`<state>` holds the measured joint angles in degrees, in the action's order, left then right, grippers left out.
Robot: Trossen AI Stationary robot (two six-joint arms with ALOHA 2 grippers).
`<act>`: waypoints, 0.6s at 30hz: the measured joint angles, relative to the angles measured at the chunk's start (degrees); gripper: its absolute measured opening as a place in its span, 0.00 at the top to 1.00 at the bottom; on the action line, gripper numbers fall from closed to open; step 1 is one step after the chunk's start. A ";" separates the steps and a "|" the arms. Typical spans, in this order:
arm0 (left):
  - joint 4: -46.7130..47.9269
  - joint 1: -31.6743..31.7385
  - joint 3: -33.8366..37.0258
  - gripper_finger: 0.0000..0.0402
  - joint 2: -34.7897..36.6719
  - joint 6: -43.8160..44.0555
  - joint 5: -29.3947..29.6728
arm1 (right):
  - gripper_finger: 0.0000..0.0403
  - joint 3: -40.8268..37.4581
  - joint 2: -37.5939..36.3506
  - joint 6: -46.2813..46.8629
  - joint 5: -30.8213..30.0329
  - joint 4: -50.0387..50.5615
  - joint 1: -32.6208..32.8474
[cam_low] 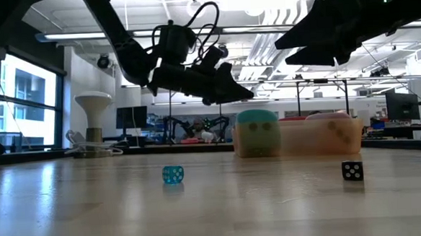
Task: Pick & Place Dice
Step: Put the small orange die into the the orange bin
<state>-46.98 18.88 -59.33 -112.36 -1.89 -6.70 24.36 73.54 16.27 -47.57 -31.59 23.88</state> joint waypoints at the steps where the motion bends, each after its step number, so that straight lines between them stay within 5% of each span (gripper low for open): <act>1: -0.25 0.16 0.00 0.75 0.00 0.20 -0.07 | 0.05 0.00 0.00 -0.01 0.00 0.00 0.00; 10: -0.11 0.79 0.00 0.59 0.00 5.31 -0.95 | 0.05 0.00 0.00 -0.46 -0.28 -0.37 -1.41; 18: -0.15 0.46 0.00 0.56 0.00 6.30 -2.88 | 0.05 0.00 0.00 -1.49 0.02 -0.35 -1.90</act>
<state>-47.13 19.34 -59.33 -112.36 4.41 -9.58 24.36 73.54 14.78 -47.55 -31.95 21.98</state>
